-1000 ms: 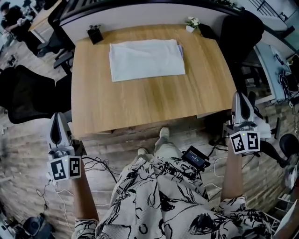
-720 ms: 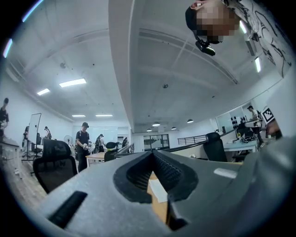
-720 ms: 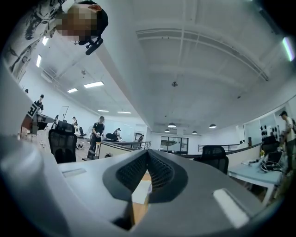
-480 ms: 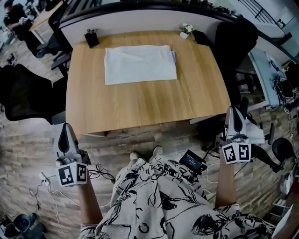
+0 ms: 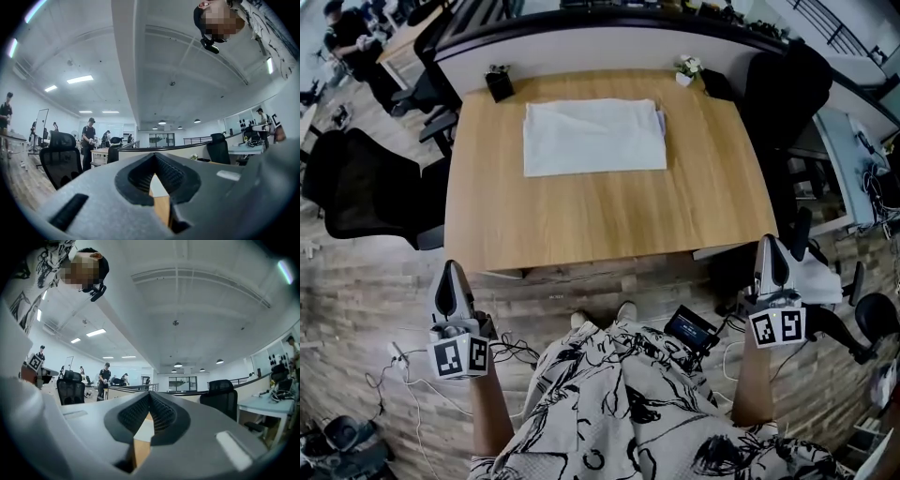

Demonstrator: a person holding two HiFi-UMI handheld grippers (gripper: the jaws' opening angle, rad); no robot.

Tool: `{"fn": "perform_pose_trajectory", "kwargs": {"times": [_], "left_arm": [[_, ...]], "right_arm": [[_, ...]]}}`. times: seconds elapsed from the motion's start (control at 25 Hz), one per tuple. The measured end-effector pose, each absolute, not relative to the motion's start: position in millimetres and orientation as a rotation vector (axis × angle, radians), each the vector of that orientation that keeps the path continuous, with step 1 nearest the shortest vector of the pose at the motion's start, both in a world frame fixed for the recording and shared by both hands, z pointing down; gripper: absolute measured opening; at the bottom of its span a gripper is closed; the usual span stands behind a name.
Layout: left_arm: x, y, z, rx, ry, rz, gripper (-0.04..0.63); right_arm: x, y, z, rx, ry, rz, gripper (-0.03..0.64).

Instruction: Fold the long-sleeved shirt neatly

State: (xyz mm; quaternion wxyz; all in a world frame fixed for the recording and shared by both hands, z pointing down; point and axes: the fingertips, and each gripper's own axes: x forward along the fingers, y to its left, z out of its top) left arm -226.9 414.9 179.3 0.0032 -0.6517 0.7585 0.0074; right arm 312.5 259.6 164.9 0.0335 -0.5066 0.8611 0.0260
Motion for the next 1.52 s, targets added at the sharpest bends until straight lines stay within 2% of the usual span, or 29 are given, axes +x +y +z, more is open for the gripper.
{"fn": "perform_pose_trajectory", "kwargs": {"times": [0.4,1.52], "left_arm": [[-221,419,191,-2.024,2.411,0.012,0.005],[-222,409,179,-1.977,2.415,-0.006,0.005]], "right_arm": [[332,256,173,-1.597,2.567,-0.027,0.006],[314,236,177,-1.62,2.612,-0.041,0.006]]}}
